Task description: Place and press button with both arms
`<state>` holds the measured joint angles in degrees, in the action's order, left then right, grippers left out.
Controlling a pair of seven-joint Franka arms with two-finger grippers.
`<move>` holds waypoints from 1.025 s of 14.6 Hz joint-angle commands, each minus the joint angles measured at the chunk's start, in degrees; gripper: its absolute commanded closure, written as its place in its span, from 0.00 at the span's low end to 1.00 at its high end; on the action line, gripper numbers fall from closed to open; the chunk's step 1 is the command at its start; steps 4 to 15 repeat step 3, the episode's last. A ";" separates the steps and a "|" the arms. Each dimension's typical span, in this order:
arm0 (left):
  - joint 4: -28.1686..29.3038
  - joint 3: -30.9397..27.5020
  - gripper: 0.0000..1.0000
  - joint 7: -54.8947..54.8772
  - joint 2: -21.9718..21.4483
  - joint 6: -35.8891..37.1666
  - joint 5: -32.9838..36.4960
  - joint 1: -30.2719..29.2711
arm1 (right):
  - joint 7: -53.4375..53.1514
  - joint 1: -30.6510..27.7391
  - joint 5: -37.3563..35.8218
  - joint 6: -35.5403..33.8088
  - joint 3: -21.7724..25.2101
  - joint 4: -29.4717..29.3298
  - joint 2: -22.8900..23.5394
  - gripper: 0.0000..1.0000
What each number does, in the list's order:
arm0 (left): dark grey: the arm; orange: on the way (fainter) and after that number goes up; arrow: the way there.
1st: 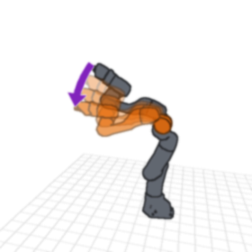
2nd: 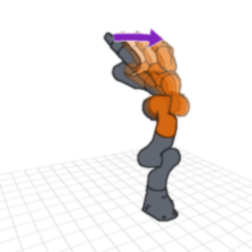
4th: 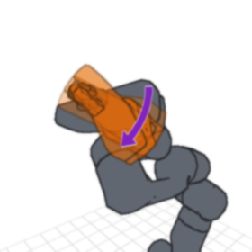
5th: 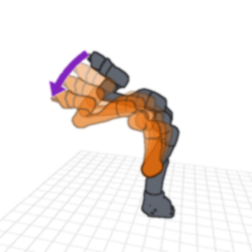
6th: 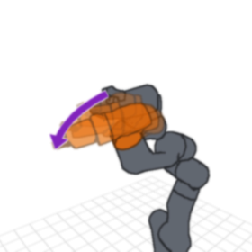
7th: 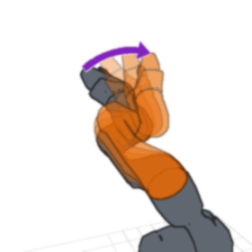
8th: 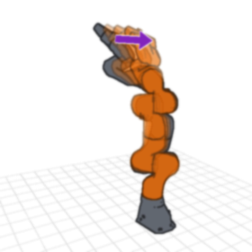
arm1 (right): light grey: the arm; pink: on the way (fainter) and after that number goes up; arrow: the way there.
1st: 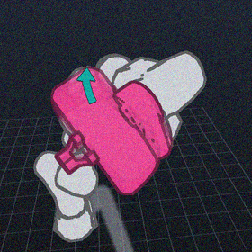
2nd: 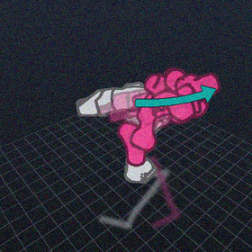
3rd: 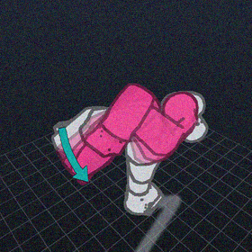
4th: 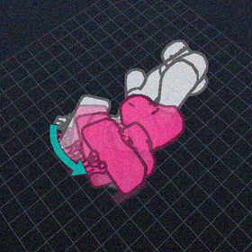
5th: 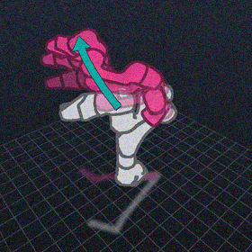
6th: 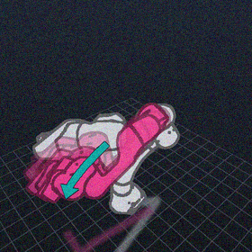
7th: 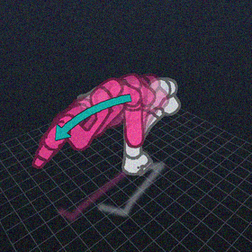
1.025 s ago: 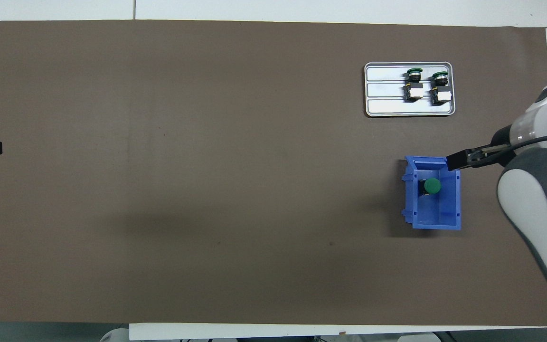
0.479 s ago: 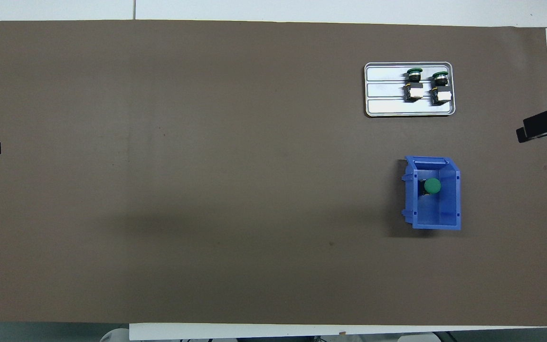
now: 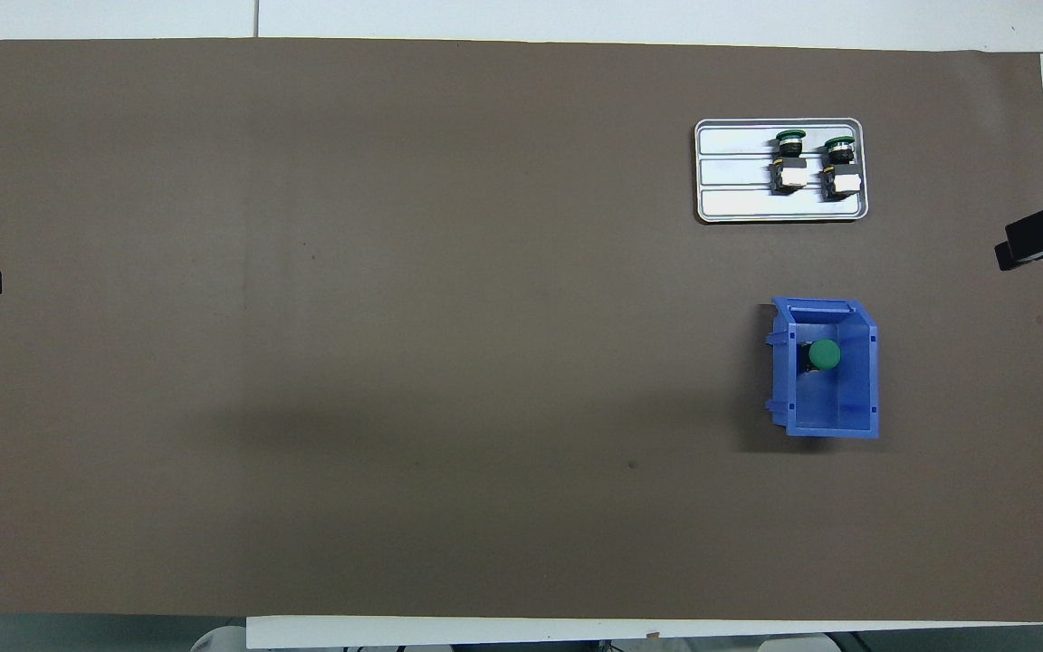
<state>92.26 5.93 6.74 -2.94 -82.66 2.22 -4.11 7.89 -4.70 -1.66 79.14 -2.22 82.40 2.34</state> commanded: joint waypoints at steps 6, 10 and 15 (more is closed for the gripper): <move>0.64 -0.04 0.00 -0.06 -0.75 0.22 -0.64 -0.46 | 0.90 -0.31 -0.54 -1.10 -0.33 -1.28 0.64 0.00; 0.64 -0.04 0.00 -0.06 -0.75 0.22 -0.64 -0.46 | 0.90 -0.31 -0.54 -1.10 -0.33 -1.28 0.64 0.00; 0.64 -0.04 0.00 -0.06 -0.75 0.22 -0.64 -0.46 | 0.90 -0.31 -0.54 -1.10 -0.33 -1.28 0.64 0.00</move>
